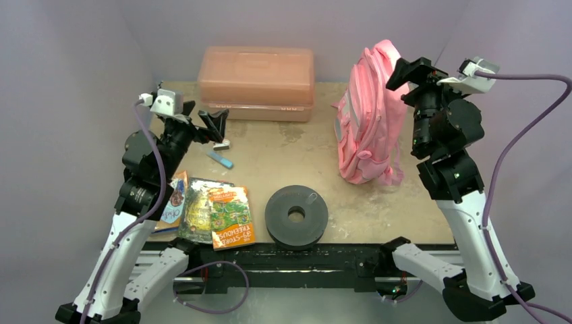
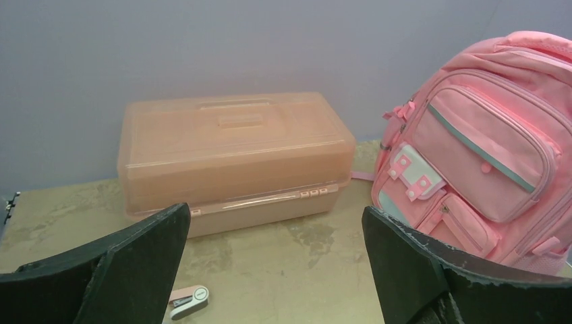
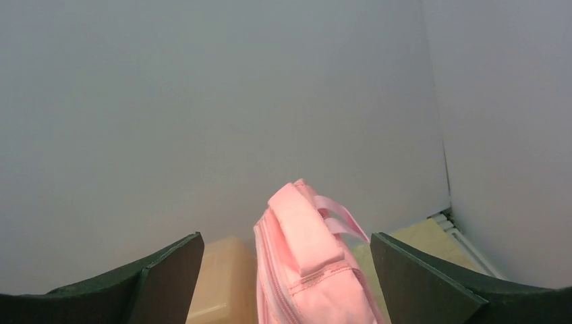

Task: Pack the student bag
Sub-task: Adjust the student bag at the center of the board.

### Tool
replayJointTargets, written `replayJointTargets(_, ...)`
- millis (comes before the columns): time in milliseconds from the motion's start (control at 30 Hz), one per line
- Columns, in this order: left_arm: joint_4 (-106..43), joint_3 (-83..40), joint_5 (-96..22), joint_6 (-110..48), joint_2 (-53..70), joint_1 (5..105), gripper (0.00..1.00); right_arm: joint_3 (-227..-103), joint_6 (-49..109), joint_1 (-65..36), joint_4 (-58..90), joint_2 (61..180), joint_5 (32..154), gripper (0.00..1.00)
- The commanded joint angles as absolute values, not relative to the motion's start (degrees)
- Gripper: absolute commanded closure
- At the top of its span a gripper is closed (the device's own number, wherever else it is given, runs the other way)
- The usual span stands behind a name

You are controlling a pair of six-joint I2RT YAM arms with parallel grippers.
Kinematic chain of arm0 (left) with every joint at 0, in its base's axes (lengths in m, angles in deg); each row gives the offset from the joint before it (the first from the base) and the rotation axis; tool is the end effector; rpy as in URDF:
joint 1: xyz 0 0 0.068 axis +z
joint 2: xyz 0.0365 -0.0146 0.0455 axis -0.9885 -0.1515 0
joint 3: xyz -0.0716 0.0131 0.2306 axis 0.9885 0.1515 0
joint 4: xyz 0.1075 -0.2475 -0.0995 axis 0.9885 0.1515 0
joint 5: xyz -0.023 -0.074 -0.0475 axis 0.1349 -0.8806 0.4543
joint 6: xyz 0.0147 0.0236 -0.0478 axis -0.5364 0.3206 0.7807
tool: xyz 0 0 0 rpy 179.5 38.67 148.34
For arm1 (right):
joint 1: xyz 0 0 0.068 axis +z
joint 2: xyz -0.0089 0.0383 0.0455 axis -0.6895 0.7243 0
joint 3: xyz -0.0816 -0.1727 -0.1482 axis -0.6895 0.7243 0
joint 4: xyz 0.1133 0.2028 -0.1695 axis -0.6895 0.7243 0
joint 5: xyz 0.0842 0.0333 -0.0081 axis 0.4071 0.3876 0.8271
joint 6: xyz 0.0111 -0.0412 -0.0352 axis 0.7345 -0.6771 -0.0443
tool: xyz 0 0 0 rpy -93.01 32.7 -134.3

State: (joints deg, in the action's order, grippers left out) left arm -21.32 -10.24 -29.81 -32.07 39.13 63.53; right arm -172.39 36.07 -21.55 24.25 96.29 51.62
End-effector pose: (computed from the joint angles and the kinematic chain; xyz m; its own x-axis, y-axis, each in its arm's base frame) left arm 0.2016 -0.0654 0.4255 0.0659 -0.2155 -0.9743 0.3397 0.9229 -0.1812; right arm 0.2028 0.0594 0.5133 0.3143 0.3276 -0.8910 0.1133 0.9189 0.3778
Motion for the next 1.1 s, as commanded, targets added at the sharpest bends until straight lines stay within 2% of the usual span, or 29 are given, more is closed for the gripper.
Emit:
replayJointTargets(0, -22.9, -11.9, -27.0, -34.4, 38.5, 61.3, 0.0, -176.3, 36.6, -21.8, 30.9, 96.8, 46.7, 0.01)
replayJointTargets(300, -20.1, -13.2, -18.9, -32.3, 37.0, 61.2, 0.0, -189.0, 32.6, -21.8, 44.6, 107.5, 48.0, 0.01)
replayJointTargets(467, -19.5, -13.6, -19.6, -31.5, 36.5, 61.2, 0.0, -190.4, 31.3, -21.8, 45.2, 111.9, 48.3, 0.01)
replayJointTargets(633, -19.1, -14.0, -20.6, -30.9, 35.7, 61.2, 0.0, -192.6, 27.6, -21.8, 44.4, 117.5, 42.9, 0.01)
replayJointTargets(800, -18.6, -14.4, -21.0, -30.9, 35.5, 61.2, 0.0, -200.0, 28.4, -21.9, 50.6, 125.7, 48.2, 0.01)
replayJointTargets(867, -18.6, -14.4, -21.0, -30.9, 35.5, 61.2, 0.0, -200.4, 30.5, -21.8, 51.9, 127.1, 48.0, 0.08)
replayJointTargets(933, -18.6, -14.3, -21.0, -30.9, 35.4, 61.3, 0.0, -199.4, 31.9, -21.9, 51.0, 127.1, 46.7, 0.21)
replayJointTargets(1000, -18.6, -14.4, -21.2, -30.7, 35.0, 61.2, 0.0, -198.1, 32.4, -22.4, 48.9, 126.7, 46.2, 0.41)
replayJointTargets(1067, -18.5, -14.6, -21.7, -30.5, 34.5, 61.3, 0.0, -198.5, 33.5, -23.0, 47.9, 126.6, 45.5, 0.66)
